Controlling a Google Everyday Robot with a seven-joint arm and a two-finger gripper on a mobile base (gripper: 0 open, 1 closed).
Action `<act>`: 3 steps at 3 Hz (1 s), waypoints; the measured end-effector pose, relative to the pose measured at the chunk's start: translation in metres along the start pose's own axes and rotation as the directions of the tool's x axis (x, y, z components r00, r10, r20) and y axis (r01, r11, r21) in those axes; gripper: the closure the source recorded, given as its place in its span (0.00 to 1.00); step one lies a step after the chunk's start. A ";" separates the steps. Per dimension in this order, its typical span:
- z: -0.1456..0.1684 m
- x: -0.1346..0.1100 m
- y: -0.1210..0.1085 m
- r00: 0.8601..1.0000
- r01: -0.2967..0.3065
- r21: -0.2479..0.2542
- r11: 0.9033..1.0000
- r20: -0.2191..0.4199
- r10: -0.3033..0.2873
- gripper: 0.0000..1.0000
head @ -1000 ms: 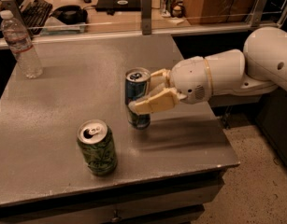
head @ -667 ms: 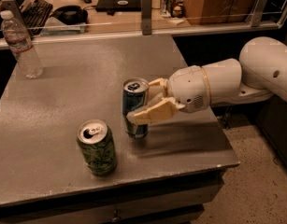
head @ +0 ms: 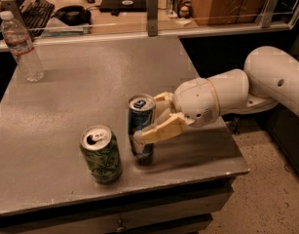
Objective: Move redbull can near green can
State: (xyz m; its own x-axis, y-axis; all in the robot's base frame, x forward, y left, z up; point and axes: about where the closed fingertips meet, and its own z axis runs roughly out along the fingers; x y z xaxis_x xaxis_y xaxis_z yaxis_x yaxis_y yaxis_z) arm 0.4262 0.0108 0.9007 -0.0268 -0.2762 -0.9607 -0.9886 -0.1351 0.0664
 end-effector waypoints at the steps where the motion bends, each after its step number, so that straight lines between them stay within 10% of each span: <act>1: 0.002 0.004 0.007 1.000 0.019 -0.031 0.999 0.008 -0.019 0.35; 3: 0.003 0.009 0.011 0.999 0.039 -0.052 0.998 0.011 -0.038 0.00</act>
Offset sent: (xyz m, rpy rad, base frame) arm -0.0126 -0.0049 -0.0114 0.0248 -0.0254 0.0653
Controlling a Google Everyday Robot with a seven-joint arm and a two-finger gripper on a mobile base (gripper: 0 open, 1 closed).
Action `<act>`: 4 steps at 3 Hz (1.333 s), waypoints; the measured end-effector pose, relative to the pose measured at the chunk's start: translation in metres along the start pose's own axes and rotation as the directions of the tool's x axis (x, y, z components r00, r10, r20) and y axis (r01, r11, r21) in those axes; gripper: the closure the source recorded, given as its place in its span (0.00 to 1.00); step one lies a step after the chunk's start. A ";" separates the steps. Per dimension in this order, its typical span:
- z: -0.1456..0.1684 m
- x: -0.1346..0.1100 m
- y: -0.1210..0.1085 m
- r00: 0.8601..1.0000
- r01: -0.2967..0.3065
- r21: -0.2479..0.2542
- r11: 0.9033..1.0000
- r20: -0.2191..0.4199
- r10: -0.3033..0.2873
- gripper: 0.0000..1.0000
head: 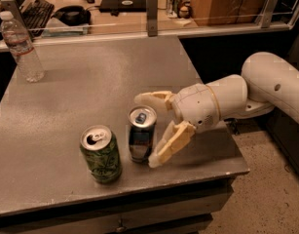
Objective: Move redbull can near green can
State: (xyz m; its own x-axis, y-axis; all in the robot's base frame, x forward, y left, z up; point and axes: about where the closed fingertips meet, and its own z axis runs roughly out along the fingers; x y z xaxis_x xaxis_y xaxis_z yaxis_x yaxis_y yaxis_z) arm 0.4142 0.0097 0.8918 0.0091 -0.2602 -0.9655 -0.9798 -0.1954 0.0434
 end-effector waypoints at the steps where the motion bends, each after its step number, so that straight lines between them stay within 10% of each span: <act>1: -0.004 0.000 0.000 1.000 0.012 0.009 1.000 -0.015 -0.012 0.00; 3: -0.081 -0.036 -0.023 0.986 0.127 0.184 0.975 -0.126 -0.105 0.00; 4: -0.142 -0.071 -0.048 0.973 0.210 0.315 0.926 -0.164 -0.165 0.00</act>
Offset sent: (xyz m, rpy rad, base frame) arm 0.0419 -0.0675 0.0557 -0.1041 -0.2145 -0.1650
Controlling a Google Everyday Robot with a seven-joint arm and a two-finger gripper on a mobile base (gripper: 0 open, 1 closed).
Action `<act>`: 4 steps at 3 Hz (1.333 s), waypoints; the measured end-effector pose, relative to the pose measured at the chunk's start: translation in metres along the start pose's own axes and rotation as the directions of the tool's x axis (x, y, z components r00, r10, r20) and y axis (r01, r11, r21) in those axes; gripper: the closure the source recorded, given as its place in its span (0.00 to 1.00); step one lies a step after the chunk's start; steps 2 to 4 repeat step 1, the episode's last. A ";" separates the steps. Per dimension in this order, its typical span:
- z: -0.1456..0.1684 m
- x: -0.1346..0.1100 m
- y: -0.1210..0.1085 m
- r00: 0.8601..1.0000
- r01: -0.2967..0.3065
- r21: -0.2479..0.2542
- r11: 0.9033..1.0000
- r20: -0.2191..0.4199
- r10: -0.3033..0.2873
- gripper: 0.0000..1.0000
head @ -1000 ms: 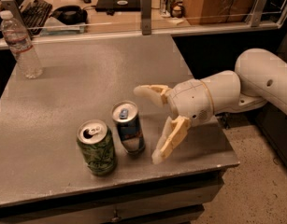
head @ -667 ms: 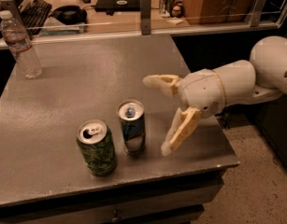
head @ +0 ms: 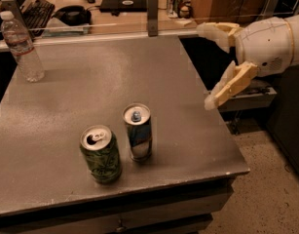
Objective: Move redbull can near green can
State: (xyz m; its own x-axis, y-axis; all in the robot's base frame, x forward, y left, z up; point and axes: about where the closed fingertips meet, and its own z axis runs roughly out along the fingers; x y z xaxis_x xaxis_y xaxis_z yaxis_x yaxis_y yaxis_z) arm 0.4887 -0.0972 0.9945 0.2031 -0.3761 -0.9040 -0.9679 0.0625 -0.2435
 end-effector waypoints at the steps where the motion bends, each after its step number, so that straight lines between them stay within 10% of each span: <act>1: 0.000 0.000 0.000 1.000 0.000 0.000 1.000 0.000 0.000 0.00; 4: 0.000 0.000 0.000 1.000 0.000 0.000 1.000 0.000 0.000 0.00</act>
Offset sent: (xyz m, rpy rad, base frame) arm 0.0000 0.0000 0.0000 0.0000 0.0000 0.0000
